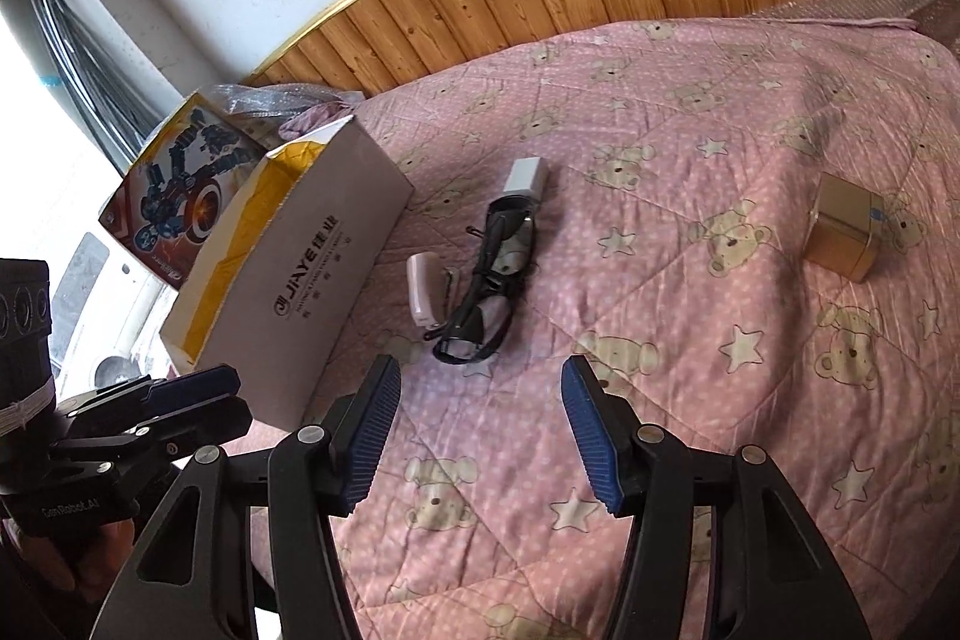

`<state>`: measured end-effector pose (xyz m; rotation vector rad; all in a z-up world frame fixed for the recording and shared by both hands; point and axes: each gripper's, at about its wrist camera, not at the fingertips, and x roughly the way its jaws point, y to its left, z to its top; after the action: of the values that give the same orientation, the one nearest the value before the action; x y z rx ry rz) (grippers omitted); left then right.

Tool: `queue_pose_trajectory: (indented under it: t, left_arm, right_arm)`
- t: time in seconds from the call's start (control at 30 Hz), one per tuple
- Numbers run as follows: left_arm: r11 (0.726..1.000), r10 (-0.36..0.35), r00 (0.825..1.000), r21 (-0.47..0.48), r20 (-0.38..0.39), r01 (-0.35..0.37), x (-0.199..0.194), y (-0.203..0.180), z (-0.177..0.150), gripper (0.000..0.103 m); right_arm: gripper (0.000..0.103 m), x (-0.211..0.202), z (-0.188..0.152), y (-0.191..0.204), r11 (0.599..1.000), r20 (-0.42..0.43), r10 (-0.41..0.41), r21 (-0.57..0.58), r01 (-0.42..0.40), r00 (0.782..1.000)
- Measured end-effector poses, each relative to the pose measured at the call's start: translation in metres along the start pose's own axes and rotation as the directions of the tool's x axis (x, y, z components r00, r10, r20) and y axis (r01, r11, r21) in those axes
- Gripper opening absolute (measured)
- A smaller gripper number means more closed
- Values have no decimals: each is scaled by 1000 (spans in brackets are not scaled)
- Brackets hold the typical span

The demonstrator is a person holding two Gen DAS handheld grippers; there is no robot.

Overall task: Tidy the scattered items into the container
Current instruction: 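Move both open grippers back toward the dryer and glasses, then grasp the pink hair dryer with the left gripper while the right grasps the black glasses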

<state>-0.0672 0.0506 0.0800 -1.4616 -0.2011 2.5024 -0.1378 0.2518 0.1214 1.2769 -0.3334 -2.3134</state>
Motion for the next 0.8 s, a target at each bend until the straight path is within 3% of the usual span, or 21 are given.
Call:
queue_pose_trajectory:
  t: [0.33,0.57,0.8]
  left_arm:
    - [992,62,997,-110,-35,-66,75,26,37,47]
    - [979,96,994,-177,-57,-105,118,47,51,47]
    - [968,110,989,-213,-102,-130,148,71,44,48]
  right_arm:
    - [63,3,20,-62,989,31,-70,136,65,997]
    - [63,46,38,-20,999,-27,8,36,-7,1000]
    - [63,112,56,13,998,-124,-20,-54,14,992]
